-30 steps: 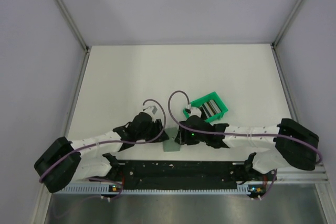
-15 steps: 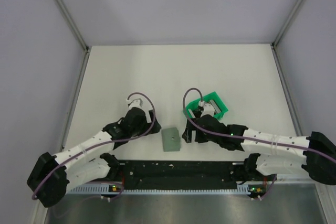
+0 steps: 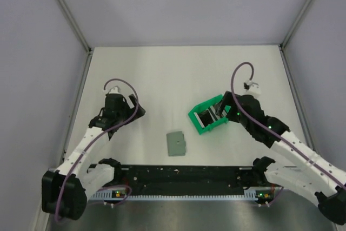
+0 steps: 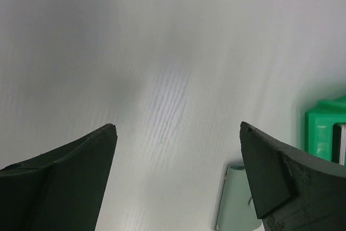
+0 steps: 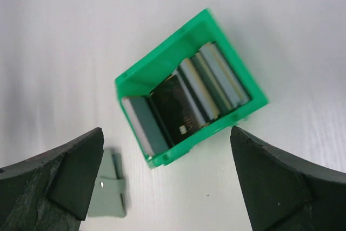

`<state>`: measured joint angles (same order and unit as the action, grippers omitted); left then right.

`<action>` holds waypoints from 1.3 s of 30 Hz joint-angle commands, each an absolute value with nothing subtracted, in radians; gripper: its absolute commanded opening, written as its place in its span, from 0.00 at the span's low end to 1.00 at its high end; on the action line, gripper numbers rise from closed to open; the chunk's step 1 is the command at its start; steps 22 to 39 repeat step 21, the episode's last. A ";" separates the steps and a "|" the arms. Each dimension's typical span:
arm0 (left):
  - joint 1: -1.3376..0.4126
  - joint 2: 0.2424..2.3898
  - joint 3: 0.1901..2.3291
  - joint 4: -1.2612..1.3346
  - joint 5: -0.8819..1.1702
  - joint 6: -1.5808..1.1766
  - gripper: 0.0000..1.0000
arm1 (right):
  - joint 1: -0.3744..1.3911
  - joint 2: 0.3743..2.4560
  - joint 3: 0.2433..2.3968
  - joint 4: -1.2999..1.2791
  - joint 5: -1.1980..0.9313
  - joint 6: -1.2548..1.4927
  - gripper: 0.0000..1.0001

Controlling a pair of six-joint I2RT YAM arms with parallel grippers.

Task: Put the credit cards into the card holder
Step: Reset both arms

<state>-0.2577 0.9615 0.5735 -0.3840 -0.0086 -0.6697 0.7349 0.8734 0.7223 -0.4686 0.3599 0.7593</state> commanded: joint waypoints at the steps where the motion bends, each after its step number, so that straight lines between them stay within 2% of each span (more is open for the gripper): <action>1: -0.146 0.976 0.649 -0.417 0.040 -0.607 0.98 | 0.562 0.737 0.755 -0.555 0.417 0.678 0.99; 6: -0.118 0.962 0.661 -0.420 0.011 -0.640 0.98 | 0.373 0.667 0.724 -0.572 0.448 0.600 0.99; 11: -0.118 0.945 0.692 -0.476 -0.130 -0.643 0.98 | 0.362 0.709 0.631 -0.537 0.639 0.595 0.99; 18: -0.121 0.933 0.696 -0.443 -0.086 -0.650 0.97 | 0.345 0.840 0.506 -0.315 0.782 0.549 0.99; 21: -0.126 0.919 0.687 -0.439 -0.098 -0.647 0.98 | 0.284 0.885 0.477 -0.247 0.746 0.535 0.99; 39: -0.126 0.919 0.687 -0.439 -0.098 -0.647 0.98 | 0.284 0.885 0.477 -0.247 0.746 0.535 0.99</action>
